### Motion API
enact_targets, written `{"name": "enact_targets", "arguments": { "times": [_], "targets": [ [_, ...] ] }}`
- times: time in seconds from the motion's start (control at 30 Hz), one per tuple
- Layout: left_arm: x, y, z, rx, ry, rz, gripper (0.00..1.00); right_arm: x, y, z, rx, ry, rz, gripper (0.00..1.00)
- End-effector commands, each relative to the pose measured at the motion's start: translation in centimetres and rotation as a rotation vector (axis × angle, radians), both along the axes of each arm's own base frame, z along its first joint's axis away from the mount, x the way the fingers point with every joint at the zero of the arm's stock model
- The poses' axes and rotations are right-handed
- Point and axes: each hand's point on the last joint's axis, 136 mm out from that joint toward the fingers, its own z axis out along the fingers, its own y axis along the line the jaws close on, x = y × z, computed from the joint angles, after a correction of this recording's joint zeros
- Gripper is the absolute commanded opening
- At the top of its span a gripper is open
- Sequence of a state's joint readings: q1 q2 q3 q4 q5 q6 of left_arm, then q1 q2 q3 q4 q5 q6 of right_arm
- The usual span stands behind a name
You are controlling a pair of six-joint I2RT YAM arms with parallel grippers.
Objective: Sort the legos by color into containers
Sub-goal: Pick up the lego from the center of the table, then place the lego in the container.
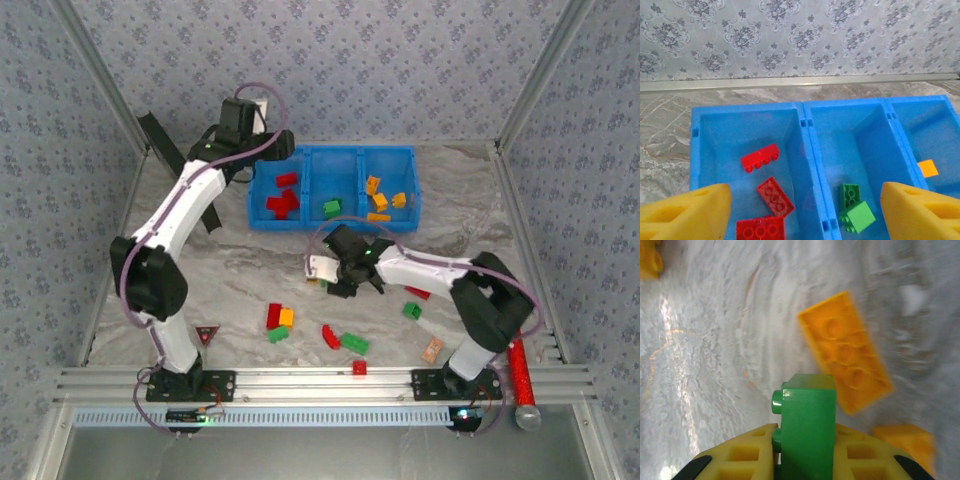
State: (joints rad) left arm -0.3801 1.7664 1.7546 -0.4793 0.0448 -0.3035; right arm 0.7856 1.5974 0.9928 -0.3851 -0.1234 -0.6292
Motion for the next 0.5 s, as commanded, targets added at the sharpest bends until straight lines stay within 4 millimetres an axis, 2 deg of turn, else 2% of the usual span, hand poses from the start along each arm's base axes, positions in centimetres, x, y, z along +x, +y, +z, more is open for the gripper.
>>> {"name": "enact_targets", "arguments": {
  "times": [0.0,0.1,0.23,0.33,0.47],
  "targets": [
    [-3.2,0.8,1.4,-0.003,-0.022,-0.019,0.79,2.5,-1.3,6.9,0.176,-0.079,-0.11,0.17],
    [-6.4,2.1,-0.4,0.026,0.022,-0.007,0.79,5.9,-4.1,10.0,0.236,-0.155,-0.225,0.17],
    [-10.9,3.7,-2.8,0.089,0.09,0.002,0.79,9.9,-7.1,12.1,0.245,-0.237,-0.332,0.16],
    [-14.2,4.5,-4.5,0.114,0.143,-0.009,0.79,12.3,-7.3,13.2,0.259,-0.286,-0.36,0.16],
    [-18.4,4.9,-7.0,0.119,0.239,-0.053,0.8,15.5,-5.7,14.7,0.276,-0.328,-0.357,0.16]
  ]
}}
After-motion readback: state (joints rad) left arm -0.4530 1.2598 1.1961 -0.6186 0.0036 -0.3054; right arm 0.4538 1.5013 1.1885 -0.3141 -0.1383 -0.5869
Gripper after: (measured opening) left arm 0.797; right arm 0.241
